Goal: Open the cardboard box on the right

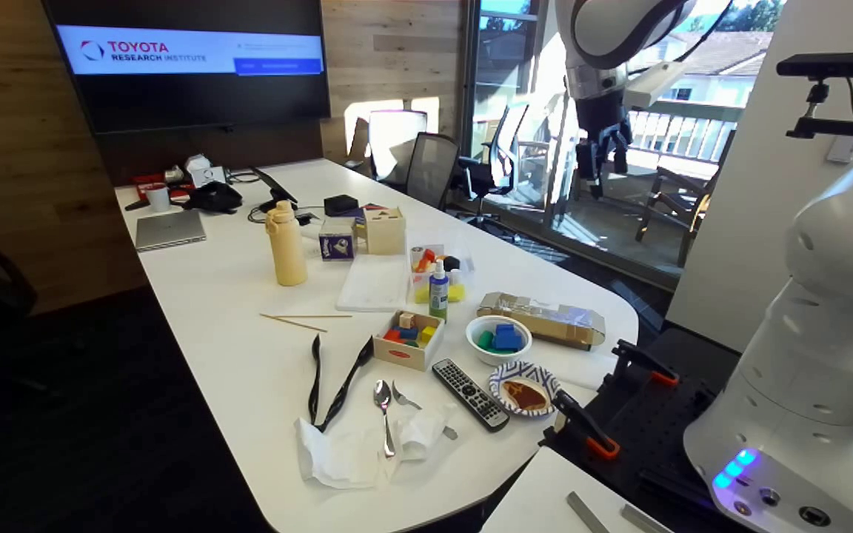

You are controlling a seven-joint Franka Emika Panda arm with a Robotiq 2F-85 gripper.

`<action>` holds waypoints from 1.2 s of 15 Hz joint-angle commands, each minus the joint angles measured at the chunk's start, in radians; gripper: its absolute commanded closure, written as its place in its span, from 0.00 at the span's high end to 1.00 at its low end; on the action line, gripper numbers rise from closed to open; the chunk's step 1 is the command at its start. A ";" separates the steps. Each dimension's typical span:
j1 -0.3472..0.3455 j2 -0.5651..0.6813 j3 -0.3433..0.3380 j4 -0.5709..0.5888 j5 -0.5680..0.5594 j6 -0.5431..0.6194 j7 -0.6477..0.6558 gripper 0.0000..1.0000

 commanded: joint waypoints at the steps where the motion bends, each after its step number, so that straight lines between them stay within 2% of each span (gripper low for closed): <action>1: 0.016 0.169 0.015 -0.008 -0.084 0.233 0.076 1.00; 4: 0.000 0.362 0.015 0.034 -0.164 0.412 0.133 1.00; 6: -0.008 0.479 -0.003 0.066 -0.231 0.486 0.181 1.00; 12: 0.017 0.772 -0.111 0.171 -0.386 0.591 0.327 1.00; 18: 0.042 0.961 -0.169 0.223 -0.404 0.671 0.390 1.00</action>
